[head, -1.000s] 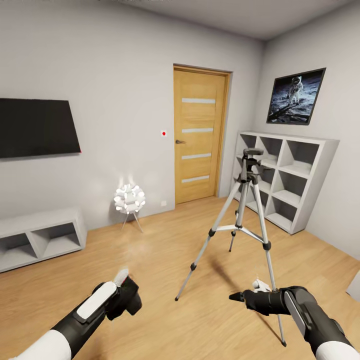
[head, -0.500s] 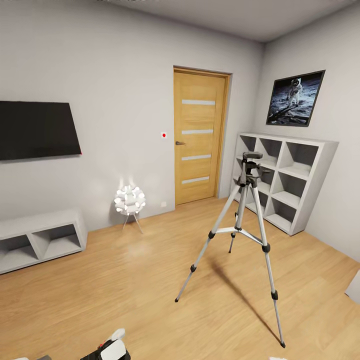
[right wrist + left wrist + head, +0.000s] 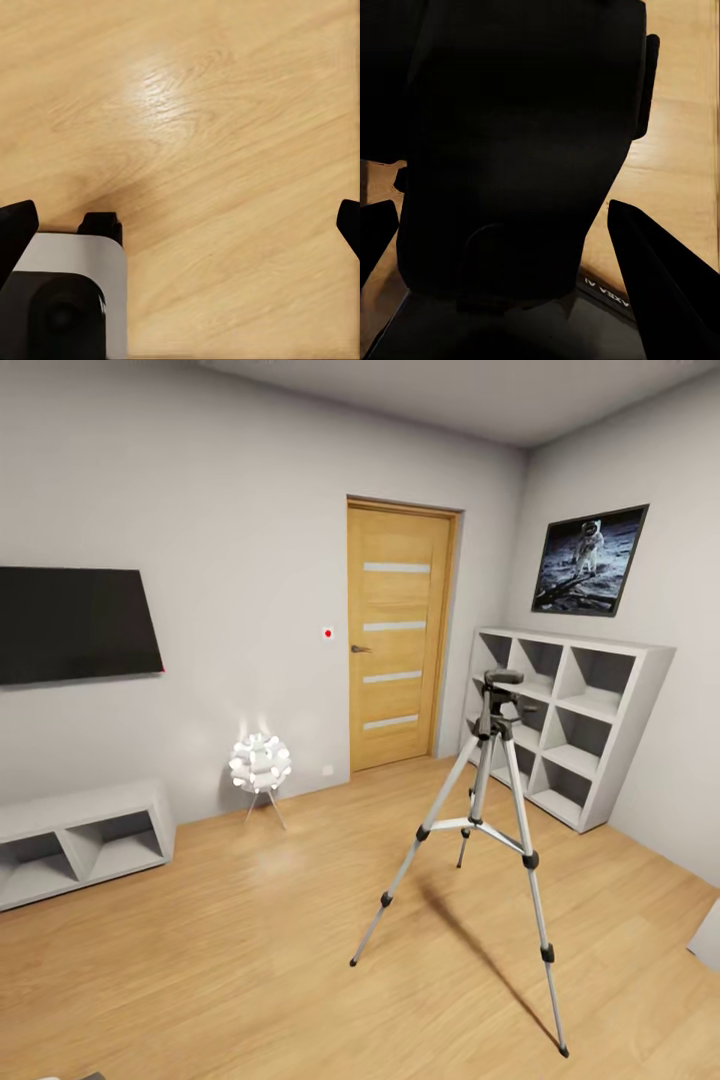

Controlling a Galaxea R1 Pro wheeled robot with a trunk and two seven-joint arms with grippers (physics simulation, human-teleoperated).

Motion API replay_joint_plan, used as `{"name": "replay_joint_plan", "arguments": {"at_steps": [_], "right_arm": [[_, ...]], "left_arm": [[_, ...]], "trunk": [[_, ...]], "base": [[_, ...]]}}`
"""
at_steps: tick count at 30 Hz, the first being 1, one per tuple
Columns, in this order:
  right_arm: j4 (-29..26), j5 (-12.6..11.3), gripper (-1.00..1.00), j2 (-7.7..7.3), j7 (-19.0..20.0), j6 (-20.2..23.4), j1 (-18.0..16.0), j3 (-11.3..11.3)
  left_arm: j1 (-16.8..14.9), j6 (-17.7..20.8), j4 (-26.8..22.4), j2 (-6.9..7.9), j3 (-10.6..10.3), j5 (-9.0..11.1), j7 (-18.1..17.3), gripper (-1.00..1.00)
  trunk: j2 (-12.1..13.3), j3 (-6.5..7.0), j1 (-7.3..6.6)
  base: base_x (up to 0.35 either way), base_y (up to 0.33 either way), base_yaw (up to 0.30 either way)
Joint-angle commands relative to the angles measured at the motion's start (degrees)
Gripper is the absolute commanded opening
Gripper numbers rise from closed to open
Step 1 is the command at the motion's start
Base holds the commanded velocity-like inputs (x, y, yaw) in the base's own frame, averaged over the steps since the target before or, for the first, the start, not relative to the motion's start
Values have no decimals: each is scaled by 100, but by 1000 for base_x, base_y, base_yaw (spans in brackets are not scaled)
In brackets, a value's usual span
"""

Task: Attach the digital camera to the camera tripod in the bedroom.

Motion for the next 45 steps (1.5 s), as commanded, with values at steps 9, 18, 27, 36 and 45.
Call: {"name": "replay_joint_plan", "arguments": {"at_steps": [9, 18, 27, 36, 45], "right_arm": [[25, 58, 100, 6, -58, -75, 56, -51], [24, 63, 100, 11, -57, -73, 59, -48], [20, 91, 100, 0, -43, -72, 59, -42], [17, 98, 100, -2, -43, -72, 59, -42], [17, 99, 100, 7, -51, -78, 59, -42]], "left_arm": [[24, -281, 94, 30, -42, -167, -147, -100], [25, -346, 114, 32, -42, -173, -176, -100], [25, -216, 155, 190, -20, -144, -1252, -100], [25, -207, 200, 361, 18, -124, -1599, -100], [25, -228, 192, 366, 29, -100, -1539, -100]], "trunk": [[357, 155, -198], [718, 317, -396], [1079, 478, -593], [1400, 622, -769], [1400, 622, -769]], "base": [[0, 0, 0], [0, 0, 0], [0, 0, 0], [0, 0, 0], [0, 0, 0]]}}
